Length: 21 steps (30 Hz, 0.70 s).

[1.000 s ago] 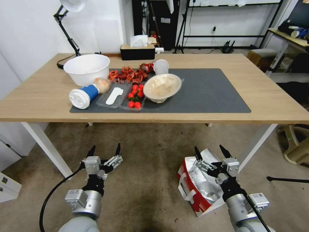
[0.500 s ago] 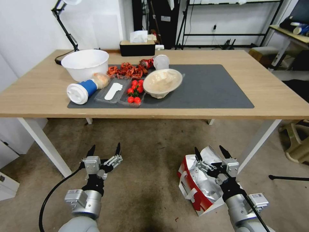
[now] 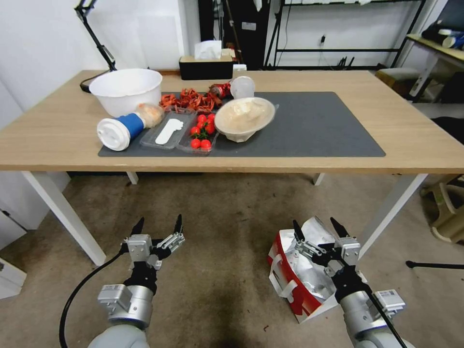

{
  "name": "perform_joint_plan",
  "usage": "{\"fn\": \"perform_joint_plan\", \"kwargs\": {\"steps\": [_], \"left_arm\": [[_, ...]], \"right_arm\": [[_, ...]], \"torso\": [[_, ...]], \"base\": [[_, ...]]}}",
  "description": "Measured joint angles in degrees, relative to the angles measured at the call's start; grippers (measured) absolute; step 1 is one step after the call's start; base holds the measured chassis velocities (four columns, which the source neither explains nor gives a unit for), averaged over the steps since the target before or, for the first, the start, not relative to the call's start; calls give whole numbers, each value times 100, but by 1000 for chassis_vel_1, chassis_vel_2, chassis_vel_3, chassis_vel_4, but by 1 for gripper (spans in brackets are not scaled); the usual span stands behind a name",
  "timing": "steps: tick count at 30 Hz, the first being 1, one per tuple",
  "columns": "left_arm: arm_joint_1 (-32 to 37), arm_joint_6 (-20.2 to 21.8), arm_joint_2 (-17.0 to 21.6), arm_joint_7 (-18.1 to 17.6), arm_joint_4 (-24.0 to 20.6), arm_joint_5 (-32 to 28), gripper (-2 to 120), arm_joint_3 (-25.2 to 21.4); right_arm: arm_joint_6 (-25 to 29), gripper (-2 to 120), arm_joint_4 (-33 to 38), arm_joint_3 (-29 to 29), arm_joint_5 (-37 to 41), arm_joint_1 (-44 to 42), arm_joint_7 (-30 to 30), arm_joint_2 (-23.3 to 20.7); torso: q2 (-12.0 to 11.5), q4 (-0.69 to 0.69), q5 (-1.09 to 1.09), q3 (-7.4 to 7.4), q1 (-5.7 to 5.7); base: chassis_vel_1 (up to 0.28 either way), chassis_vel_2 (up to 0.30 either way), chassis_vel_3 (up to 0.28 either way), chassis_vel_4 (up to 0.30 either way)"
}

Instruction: Pick up the food delivery bag from the floor and place it on the table.

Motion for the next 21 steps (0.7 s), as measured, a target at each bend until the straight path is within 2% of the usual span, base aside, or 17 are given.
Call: {"fn": "perform_joint_plan", "kwargs": {"steps": [21], "left_arm": [[18,-31,-20,65,-17,27,100,12]], "right_arm": [[10,100,47,15,-4,-10,-16,0]], "torso": [[-501,0,0,-315,-185]], "base": [[0,0,0,0]]}}
